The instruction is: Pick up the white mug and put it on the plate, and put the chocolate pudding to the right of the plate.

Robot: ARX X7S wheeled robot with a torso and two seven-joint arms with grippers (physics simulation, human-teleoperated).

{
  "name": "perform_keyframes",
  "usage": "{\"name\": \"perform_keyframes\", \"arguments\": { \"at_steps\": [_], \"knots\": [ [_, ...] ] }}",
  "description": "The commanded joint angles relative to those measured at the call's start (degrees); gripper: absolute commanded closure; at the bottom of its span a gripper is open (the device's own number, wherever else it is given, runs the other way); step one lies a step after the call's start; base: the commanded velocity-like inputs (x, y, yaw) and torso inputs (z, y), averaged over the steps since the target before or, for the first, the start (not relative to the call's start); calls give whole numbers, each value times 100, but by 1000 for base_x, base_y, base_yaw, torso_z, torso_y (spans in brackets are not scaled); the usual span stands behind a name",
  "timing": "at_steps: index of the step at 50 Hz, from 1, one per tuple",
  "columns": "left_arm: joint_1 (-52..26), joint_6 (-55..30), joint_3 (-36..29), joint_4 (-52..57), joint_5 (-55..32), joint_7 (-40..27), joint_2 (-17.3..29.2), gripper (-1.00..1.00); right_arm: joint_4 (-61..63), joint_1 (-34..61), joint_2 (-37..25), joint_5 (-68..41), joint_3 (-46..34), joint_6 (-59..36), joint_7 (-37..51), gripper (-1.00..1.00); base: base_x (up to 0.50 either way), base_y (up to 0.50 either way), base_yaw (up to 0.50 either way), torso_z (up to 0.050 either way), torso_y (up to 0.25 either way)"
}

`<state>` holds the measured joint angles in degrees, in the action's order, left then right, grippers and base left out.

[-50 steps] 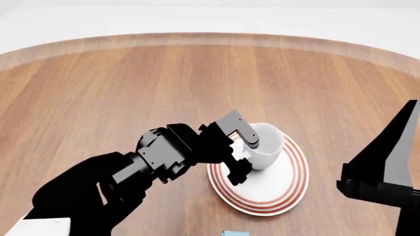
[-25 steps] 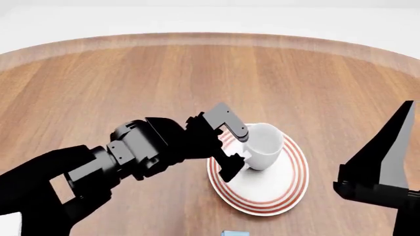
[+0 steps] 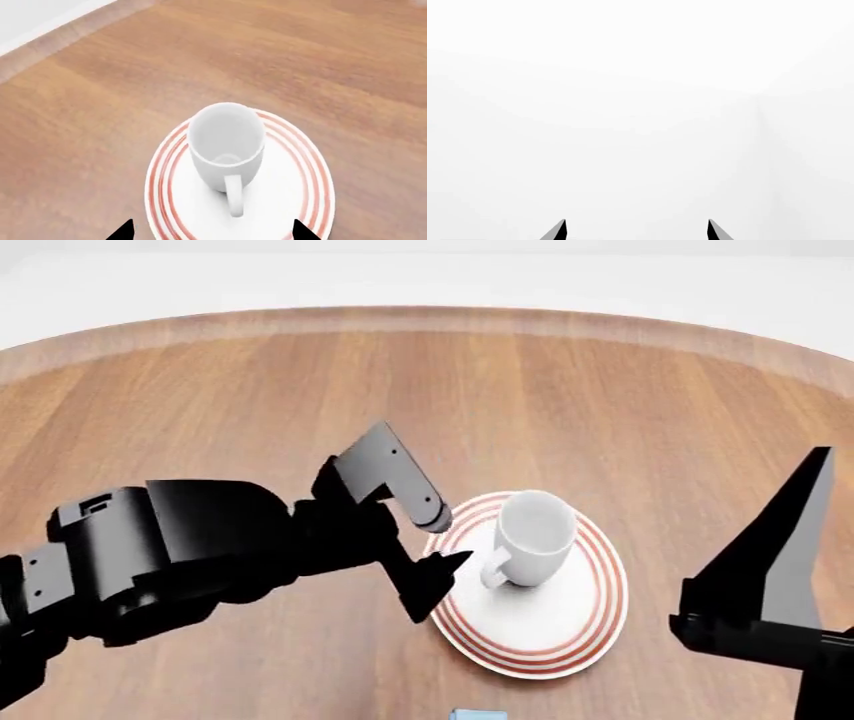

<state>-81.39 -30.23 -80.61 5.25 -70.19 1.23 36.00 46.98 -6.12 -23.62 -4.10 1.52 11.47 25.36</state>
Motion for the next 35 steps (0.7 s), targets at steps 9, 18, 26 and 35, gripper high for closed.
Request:
{"name": "perform_keyframes", "arguments": {
  "at_steps": [9, 18, 26, 35],
  "knots": [
    [559, 1567, 1001, 1557, -175, -1092, 1475, -100, 131, 45, -36, 111, -86, -195, 5, -100, 0, 0, 0, 0, 0],
    [736, 2211, 1378, 1821, 32, -1539, 2036, -100, 166, 54, -53, 156, -116, -272, 9, -100, 0, 0, 0, 0, 0],
    [1178, 2961, 1629, 1708, 995, -2779, 2221, -100, 170, 36, -64, 163, -117, -261, 20, -100, 0, 0, 0, 0, 0],
    [1366, 3366, 1929, 1438, 1296, -3673, 2345, -100, 169, 37, -67, 178, -131, -272, 32, -100, 0, 0, 0, 0, 0]
  ]
}}
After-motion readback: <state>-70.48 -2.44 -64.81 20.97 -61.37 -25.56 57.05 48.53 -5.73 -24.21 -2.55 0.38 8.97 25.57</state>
